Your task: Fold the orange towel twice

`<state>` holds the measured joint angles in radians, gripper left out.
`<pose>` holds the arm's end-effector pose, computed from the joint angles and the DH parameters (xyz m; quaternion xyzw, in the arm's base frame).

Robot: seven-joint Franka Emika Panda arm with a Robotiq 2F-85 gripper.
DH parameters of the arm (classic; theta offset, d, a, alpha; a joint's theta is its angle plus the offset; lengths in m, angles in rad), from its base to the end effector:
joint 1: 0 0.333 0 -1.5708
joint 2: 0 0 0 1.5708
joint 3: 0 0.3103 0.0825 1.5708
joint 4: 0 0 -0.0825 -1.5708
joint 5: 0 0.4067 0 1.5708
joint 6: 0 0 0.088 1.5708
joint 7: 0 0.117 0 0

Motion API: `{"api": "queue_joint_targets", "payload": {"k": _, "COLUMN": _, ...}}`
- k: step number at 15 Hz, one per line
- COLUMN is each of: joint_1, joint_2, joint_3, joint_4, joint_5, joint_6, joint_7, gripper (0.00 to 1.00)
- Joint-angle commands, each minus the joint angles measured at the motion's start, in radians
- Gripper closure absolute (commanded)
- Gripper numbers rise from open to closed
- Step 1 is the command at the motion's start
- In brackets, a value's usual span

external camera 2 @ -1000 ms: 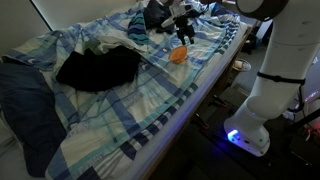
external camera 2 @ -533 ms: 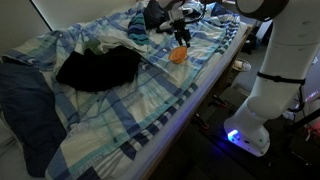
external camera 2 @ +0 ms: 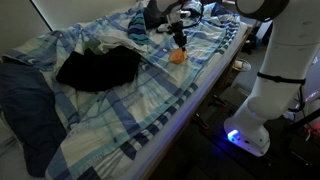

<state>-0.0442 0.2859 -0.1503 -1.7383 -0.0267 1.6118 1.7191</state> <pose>0.5911 -0.1145 0.3630 0.5653 -0.7987 -0.1233 0.1650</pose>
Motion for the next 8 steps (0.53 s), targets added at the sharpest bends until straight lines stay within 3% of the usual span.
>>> {"api": "queue_joint_targets", "payload": {"k": 1, "joint_1": -0.003, "joint_2": -0.02, "joint_3": -0.002, "joint_4": -0.025, "joint_5": 0.001, "joint_6": 0.052, "joint_7": 0.036, "gripper": 0.94}}
{"api": "queue_joint_targets", "payload": {"k": 4, "joint_1": -0.013, "joint_2": -0.016, "joint_3": -0.01, "joint_4": -0.03, "joint_5": 0.004, "joint_6": 0.096, "joint_7": 0.05, "gripper": 0.99}}
{"api": "queue_joint_targets", "payload": {"k": 8, "joint_1": -0.028, "joint_2": 0.015, "joint_3": -0.02, "joint_4": -0.024, "joint_5": 0.006, "joint_6": 0.183, "joint_7": 0.064, "gripper": 0.95}}
